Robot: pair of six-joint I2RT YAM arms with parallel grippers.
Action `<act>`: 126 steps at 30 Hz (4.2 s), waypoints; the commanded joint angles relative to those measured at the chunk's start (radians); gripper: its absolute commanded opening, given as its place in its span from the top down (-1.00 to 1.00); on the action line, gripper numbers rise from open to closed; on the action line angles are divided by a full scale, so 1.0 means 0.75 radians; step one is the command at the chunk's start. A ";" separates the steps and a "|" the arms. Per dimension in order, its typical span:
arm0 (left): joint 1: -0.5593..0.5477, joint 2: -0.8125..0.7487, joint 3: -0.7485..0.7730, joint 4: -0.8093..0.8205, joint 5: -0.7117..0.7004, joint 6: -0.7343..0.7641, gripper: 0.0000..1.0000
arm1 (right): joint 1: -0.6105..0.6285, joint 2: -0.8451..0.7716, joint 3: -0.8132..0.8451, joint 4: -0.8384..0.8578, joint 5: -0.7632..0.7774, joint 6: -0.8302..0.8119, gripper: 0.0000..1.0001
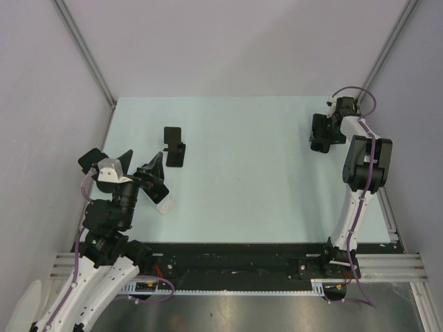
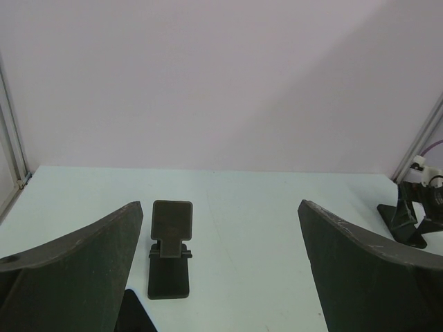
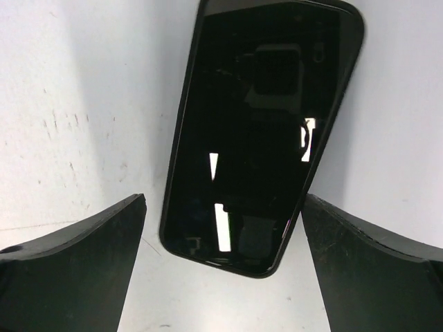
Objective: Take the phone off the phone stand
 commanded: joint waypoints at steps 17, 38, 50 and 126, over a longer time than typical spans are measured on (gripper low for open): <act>0.003 0.001 -0.009 0.040 0.026 0.055 -1.00 | -0.038 0.059 0.022 -0.066 0.181 -0.239 -0.37; 0.003 0.050 -0.009 0.040 0.038 0.092 -1.00 | -0.132 0.147 0.092 -0.086 -0.022 -0.800 -0.42; 0.003 0.060 -0.012 0.042 0.042 0.094 -1.00 | -0.173 0.084 -0.002 0.028 -0.047 -0.728 -0.90; 0.003 0.066 -0.007 0.040 0.122 0.067 -1.00 | -0.341 -0.100 -0.297 0.343 -0.589 0.100 -0.97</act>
